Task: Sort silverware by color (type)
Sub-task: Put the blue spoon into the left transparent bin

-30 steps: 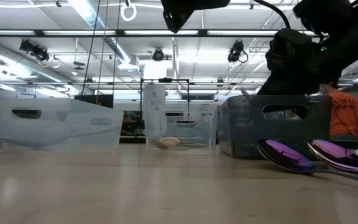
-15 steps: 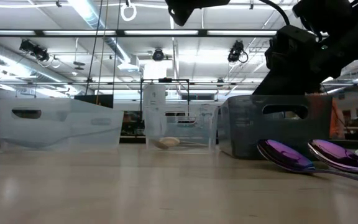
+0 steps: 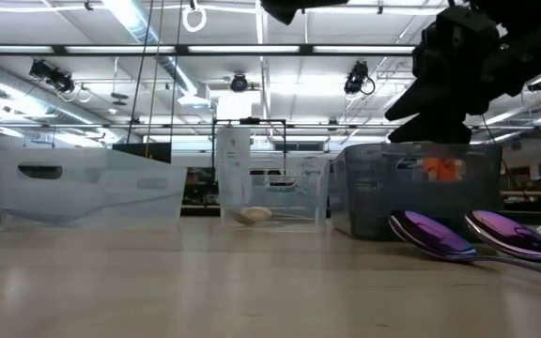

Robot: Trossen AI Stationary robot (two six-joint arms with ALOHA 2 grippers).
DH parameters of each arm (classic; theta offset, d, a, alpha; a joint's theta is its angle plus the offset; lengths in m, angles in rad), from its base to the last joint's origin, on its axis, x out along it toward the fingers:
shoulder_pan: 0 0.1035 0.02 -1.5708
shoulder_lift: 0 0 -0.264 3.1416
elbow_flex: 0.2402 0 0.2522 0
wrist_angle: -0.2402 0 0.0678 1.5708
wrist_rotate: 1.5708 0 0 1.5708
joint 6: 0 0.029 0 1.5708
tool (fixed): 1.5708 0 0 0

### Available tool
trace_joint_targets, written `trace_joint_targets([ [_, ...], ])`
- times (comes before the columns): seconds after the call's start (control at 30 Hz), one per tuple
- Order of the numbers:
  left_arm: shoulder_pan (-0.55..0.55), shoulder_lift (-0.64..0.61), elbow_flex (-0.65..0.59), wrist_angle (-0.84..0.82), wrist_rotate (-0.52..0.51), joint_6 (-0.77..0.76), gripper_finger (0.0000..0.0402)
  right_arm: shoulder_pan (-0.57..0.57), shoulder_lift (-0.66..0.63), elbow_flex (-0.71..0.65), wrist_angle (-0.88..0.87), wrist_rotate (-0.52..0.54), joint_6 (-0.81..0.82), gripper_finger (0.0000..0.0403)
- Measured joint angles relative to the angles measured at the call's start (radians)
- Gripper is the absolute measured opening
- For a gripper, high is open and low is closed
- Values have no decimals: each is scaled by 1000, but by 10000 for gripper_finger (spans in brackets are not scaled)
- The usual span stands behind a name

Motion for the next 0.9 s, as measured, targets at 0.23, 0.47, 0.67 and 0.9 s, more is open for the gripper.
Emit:
trace_joint_targets([
  [0.23, 7, 83, 18, 14, 7, -46, 143, 46, -49, 0, -106, 84, 18, 194],
  [0.47, 13, 191, 134, -80, 44, -54, 142, 87, -63, 24, -224, 127, 52, 194],
  [0.67, 16, 268, 235, -164, 51, 4, 142, 159, -82, 74, -266, 262, -14, 194],
  [0.9, 42, 302, 240, -152, 113, 53, 142, 222, -92, 86, -238, 359, -54, 194],
])
